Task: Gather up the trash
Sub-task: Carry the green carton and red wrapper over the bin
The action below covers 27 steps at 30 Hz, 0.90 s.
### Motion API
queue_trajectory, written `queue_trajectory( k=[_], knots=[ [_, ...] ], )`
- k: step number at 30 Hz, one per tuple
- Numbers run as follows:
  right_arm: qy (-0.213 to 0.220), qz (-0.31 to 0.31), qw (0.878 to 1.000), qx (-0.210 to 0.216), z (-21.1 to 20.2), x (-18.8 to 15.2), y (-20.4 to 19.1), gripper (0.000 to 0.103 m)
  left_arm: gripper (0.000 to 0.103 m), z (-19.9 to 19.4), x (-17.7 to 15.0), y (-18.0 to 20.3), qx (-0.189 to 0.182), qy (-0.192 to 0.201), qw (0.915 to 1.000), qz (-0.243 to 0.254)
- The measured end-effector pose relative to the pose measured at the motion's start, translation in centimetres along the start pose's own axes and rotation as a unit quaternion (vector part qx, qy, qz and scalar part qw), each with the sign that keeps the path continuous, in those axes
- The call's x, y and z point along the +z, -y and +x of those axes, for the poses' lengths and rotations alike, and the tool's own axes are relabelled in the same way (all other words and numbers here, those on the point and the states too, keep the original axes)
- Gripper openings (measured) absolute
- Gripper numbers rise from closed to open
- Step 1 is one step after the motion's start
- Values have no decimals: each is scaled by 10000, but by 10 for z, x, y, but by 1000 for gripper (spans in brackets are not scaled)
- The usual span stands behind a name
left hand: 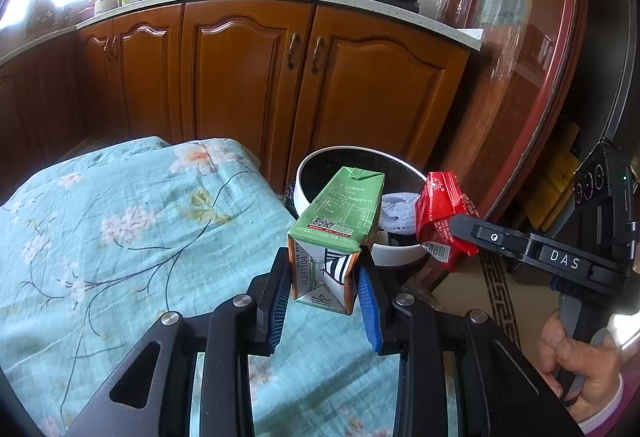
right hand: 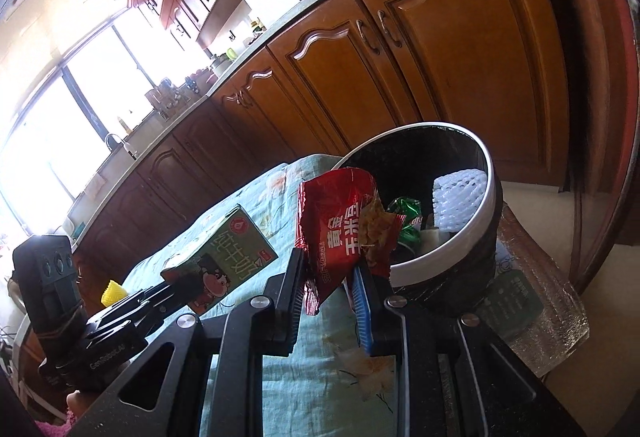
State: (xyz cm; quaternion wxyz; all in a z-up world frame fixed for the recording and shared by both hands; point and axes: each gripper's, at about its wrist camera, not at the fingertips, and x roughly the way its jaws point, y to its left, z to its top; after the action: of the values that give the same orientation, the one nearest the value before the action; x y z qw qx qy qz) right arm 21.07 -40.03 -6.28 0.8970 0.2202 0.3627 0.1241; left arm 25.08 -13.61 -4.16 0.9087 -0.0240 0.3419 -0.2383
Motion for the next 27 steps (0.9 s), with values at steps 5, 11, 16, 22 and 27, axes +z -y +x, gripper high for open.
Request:
queue_trajectory(
  k=[5,11,16,22,27],
  knots=[
    [13,8,10000,-50,0,3,4,23,30,6,5,3,-10,-12,10000,24],
    [9,40,9999,-118,0,6,10,23,30,12,9,8,-26,-29,10000,41],
    [-3,37,9999,-161,2,10,12,23,30,19,13,12,-42,-29,10000,60],
    [-7,6,9998,-191,5,15,13,23,30,27,19,16,-67,-42,9999,77],
    [-23,-82,9997,-250,8,20,15,23,30,34,26,17,-65,-34,9999,75]
  ],
)
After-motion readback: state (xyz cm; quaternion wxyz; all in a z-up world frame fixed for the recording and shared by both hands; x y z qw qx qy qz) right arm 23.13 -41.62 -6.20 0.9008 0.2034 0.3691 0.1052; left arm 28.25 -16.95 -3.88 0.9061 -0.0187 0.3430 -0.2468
